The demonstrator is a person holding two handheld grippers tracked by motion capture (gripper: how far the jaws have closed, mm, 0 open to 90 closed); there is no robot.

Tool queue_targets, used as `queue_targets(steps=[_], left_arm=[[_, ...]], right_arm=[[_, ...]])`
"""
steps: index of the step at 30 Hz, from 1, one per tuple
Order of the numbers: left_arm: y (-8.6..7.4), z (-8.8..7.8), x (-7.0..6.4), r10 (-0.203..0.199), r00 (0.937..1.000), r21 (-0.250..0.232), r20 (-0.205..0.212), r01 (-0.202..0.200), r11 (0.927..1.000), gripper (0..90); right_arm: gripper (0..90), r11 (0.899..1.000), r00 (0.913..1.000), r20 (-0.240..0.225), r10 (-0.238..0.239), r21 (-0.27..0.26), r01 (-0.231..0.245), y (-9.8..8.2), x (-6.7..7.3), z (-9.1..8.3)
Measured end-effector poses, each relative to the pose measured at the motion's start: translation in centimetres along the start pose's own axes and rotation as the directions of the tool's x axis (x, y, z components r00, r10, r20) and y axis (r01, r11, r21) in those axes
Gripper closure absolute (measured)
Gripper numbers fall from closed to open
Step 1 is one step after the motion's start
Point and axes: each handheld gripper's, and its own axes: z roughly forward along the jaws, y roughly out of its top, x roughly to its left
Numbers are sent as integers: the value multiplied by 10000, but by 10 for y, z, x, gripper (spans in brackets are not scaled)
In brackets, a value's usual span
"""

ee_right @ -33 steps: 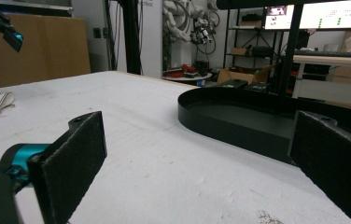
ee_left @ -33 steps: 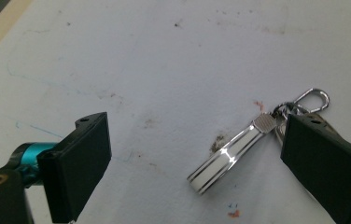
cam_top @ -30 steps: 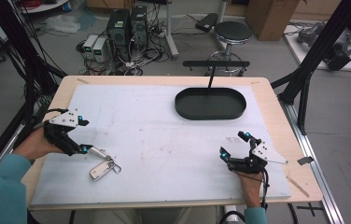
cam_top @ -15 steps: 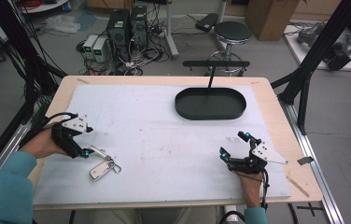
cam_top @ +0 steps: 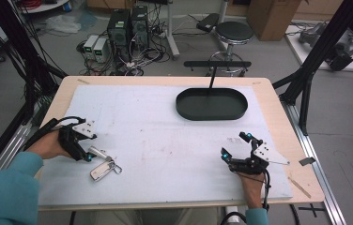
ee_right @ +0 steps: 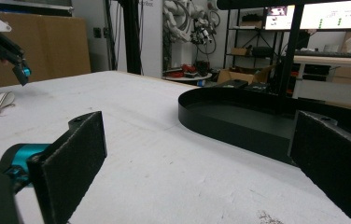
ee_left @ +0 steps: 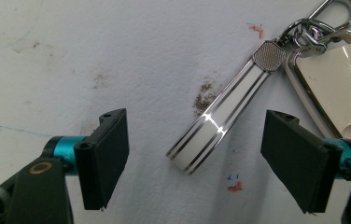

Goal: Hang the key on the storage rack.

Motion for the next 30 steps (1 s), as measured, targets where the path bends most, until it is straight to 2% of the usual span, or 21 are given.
queue_targets(steps=[2, 9, 15, 20, 21, 25, 30], left_arm=[[0, 1, -1, -143, 9999, -17, 33, 143, 9999, 270], [-3, 2, 1, -191, 9994, 166, 271, 187, 9997, 337], [-3, 4, 3, -29, 9988, 219, 486, 18, 9998, 407], [-4, 6, 4, 28, 9983, 272, 590, -44, 9996, 449], [-4, 6, 4, 48, 9979, 268, 650, -66, 9996, 460], [-3, 8, 3, 251, 9976, 435, 639, -279, 9987, 509], [-4, 8, 3, 179, 9979, 384, 629, -204, 9991, 570]], right_arm=[[37, 10000, 10000, 3, 32, -2, -32, 0, 0, 0], [37, 10000, 10000, -13, 61, 10, -61, 0, 0, 0], [37, 10000, 10000, 10, -47, -62, 47, 0, -1, 0], [37, 9999, 9999, -3, 108, 11, -108, 0, 0, 0], [37, 10000, 10000, 25, -22, -66, 22, 0, -1, 0], [37, 10000, 10000, 36, 2, -46, -2, 0, -1, 0], [37, 10000, 10000, 22, 71, -30, -71, 0, -1, 0]])
